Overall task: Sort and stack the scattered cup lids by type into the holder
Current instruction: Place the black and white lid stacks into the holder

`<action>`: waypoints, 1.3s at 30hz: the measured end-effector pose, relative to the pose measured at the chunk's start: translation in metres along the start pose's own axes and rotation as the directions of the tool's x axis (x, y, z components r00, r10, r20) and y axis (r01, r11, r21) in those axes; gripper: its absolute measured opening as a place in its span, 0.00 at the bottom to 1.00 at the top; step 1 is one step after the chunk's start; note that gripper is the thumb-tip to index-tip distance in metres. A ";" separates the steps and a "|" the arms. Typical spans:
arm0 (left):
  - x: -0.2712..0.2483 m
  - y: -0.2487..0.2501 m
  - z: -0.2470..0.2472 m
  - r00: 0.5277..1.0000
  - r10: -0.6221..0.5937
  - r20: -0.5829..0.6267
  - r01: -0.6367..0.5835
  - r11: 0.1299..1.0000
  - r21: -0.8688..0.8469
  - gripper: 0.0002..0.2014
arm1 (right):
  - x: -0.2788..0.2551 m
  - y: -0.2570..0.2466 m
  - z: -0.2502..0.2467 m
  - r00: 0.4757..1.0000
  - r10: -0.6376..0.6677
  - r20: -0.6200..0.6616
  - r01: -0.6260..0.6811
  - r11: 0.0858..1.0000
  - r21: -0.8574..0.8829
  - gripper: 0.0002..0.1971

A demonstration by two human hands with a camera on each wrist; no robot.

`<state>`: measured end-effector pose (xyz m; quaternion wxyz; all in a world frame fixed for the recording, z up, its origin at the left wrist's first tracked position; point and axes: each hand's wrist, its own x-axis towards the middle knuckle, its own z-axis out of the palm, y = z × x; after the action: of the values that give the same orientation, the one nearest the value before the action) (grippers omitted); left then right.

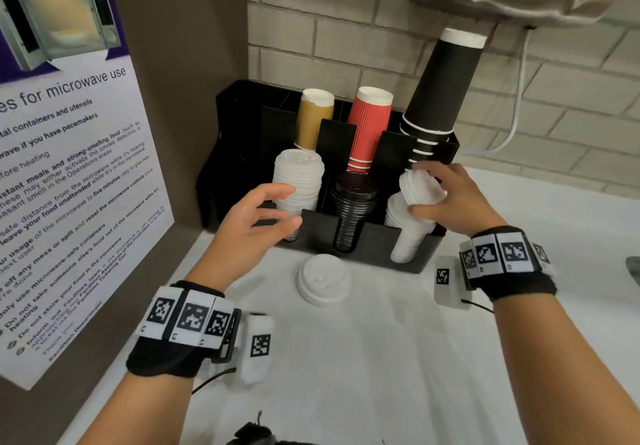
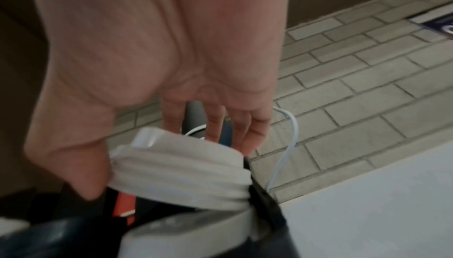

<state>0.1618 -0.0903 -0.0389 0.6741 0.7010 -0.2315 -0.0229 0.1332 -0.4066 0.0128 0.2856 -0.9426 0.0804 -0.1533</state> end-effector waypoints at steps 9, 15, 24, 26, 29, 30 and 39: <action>-0.002 -0.001 0.005 1.000 -0.014 0.016 0.013 0.999 0.029 0.17 | 0.006 -0.009 0.011 0.980 0.068 0.185 0.017 0.905 -0.425 0.42; -0.004 0.001 0.007 1.000 -0.020 0.018 0.020 0.999 0.037 0.17 | 0.002 -0.012 0.017 0.970 0.076 0.230 0.064 0.836 -0.544 0.42; -0.004 0.002 0.006 1.000 -0.015 0.003 0.015 0.999 0.046 0.16 | -0.002 -0.010 0.024 0.973 0.014 0.232 0.109 0.853 -0.510 0.31; -0.004 0.002 0.008 1.000 -0.016 0.007 0.016 0.999 0.036 0.16 | -0.001 -0.010 0.024 0.970 0.033 0.242 0.100 0.852 -0.514 0.30; -0.004 0.002 0.006 1.000 -0.012 0.007 0.012 0.999 0.032 0.16 | -0.002 -0.009 0.026 0.967 0.060 0.249 0.082 0.848 -0.524 0.32; -0.003 0.002 0.006 1.000 -0.007 0.005 0.007 0.999 0.033 0.16 | -0.003 -0.009 0.027 0.968 0.061 0.242 0.078 0.848 -0.524 0.32; -0.003 0.002 0.004 1.000 -0.012 0.000 0.012 0.999 0.050 0.16 | -0.017 -0.035 0.030 0.978 -0.188 0.094 0.210 0.877 -0.433 0.29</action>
<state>0.1571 -0.0930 -0.0384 0.6561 0.7191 -0.2280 -0.0212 0.1300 -0.3583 0.0048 0.0496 -0.9894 0.0088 -0.1365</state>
